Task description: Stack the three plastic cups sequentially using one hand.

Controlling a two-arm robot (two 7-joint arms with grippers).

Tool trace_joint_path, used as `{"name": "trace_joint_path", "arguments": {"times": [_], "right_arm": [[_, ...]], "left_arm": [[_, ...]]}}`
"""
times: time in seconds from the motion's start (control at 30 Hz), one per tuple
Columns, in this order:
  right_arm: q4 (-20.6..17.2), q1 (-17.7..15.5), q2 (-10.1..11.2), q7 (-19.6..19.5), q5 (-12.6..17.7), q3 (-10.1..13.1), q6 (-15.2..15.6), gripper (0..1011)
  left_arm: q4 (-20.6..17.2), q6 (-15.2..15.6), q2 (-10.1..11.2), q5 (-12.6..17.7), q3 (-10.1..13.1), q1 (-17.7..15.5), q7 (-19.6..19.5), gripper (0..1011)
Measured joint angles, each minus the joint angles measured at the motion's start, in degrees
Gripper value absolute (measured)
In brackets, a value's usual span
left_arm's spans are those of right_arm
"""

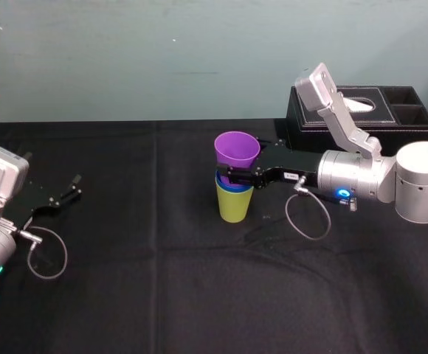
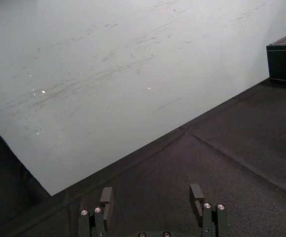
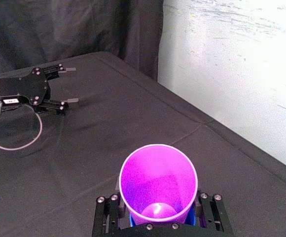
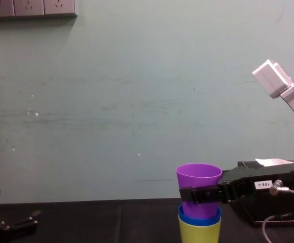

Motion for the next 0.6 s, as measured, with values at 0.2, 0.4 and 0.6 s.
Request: {"name": "trace_joint_path", "arguments": {"times": [0.2, 0.4, 0.6], "right_arm": [[0.00, 0.00, 0.02, 0.00, 0.04, 0.00, 0.01, 741], [0.00, 0.00, 0.02, -0.02, 0.04, 0.00, 0.02, 817], [-0.02, 0.01, 0.03, -0.04, 0.04, 0.00, 0.02, 978]], "left_arm": [[0.00, 0.00, 0.00, 0.00, 0.00, 0.00, 0.00, 1011], [0.00, 0.00, 0.00, 0.00, 0.00, 0.00, 0.00, 1011], [0.00, 0.00, 0.00, 0.00, 0.00, 0.00, 0.00, 1011]]}}
